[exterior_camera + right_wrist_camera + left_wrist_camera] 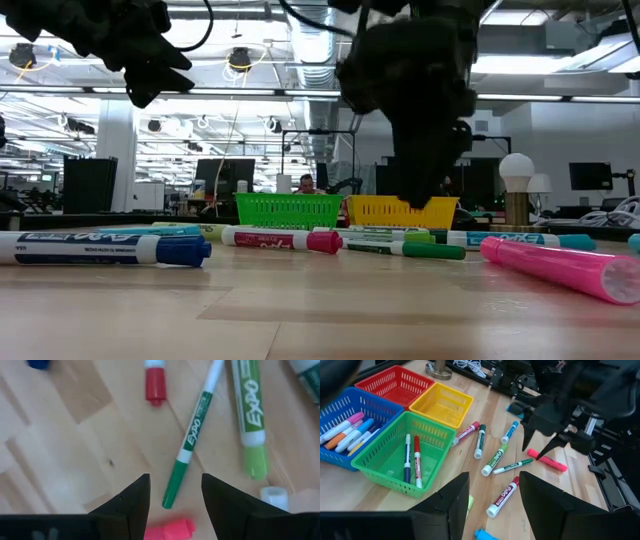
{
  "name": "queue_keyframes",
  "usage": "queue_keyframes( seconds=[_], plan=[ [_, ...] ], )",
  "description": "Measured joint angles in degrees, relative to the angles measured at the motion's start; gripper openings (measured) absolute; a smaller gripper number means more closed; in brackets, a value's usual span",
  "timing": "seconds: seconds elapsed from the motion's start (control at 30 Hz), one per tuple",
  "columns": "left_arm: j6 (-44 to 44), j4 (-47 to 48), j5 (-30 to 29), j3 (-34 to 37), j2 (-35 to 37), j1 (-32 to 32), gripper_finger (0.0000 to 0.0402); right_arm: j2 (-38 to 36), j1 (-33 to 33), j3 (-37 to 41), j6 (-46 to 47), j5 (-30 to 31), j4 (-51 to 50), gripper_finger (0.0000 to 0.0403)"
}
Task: Pick & Place Markers
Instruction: Put the medium green marker into the green bin
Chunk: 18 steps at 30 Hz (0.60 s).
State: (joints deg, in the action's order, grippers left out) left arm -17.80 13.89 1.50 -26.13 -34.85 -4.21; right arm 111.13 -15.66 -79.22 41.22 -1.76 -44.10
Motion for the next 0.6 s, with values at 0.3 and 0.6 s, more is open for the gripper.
queue_keyframes(
  seconds=[0.3, 0.6],
  plan=[
    [0.39, -0.85, 0.00, -0.02, -0.11, 0.00, 0.0172, 2.62, -0.01, -0.08, 2.13, 0.59, 0.53, 0.0168],
    [1.08, -1.16, 0.00, -0.04, -0.11, 0.00, 0.0172, 6.17, -0.77, 0.01, 3.84, 1.78, 0.86, 0.0168]
  ],
)
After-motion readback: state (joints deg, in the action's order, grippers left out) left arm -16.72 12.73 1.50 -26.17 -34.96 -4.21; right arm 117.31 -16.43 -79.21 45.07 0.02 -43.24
